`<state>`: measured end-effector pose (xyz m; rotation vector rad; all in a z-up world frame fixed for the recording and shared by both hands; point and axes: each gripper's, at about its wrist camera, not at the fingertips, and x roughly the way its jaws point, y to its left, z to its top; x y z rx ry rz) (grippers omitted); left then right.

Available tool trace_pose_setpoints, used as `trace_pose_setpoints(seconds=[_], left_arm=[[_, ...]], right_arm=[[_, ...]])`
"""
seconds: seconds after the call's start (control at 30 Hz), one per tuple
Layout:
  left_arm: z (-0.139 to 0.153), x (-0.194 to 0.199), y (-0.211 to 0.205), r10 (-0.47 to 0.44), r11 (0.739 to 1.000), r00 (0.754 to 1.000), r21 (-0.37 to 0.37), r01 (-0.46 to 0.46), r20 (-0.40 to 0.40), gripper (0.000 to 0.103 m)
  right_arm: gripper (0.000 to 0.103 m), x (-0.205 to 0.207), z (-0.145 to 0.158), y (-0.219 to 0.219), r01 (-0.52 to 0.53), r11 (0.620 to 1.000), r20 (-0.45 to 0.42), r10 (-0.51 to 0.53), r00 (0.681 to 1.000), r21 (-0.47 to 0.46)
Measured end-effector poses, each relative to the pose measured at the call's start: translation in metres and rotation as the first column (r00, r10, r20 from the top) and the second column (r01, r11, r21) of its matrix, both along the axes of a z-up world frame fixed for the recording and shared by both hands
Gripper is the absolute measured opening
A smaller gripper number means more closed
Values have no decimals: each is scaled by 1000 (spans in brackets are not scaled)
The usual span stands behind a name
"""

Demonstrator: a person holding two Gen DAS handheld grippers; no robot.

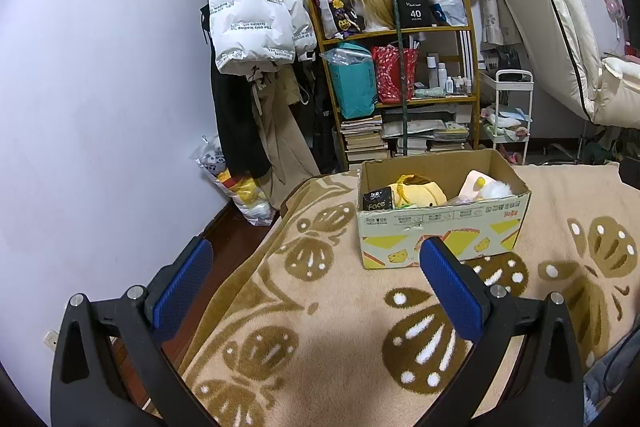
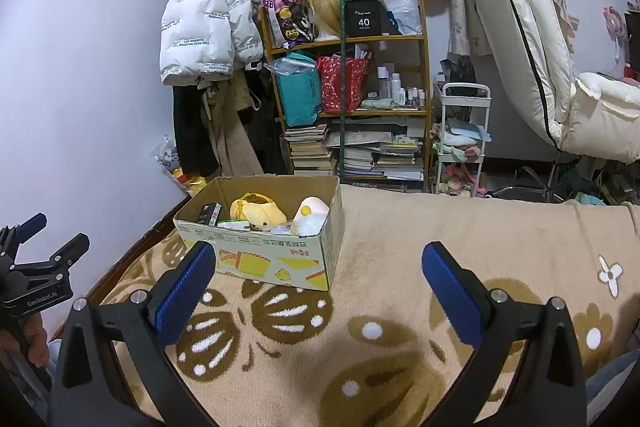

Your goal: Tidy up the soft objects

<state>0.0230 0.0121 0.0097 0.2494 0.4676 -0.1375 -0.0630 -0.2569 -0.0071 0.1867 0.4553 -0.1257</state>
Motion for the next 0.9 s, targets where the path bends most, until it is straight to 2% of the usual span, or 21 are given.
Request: trace_pose_setpoints(seconds=[0.9], left_arm=[[-1,1,-1,4,1000,1000,7,-4,-2,102]], right_arm=[[103,-3,-3,0,8,1000,-4,-8,1000,27]])
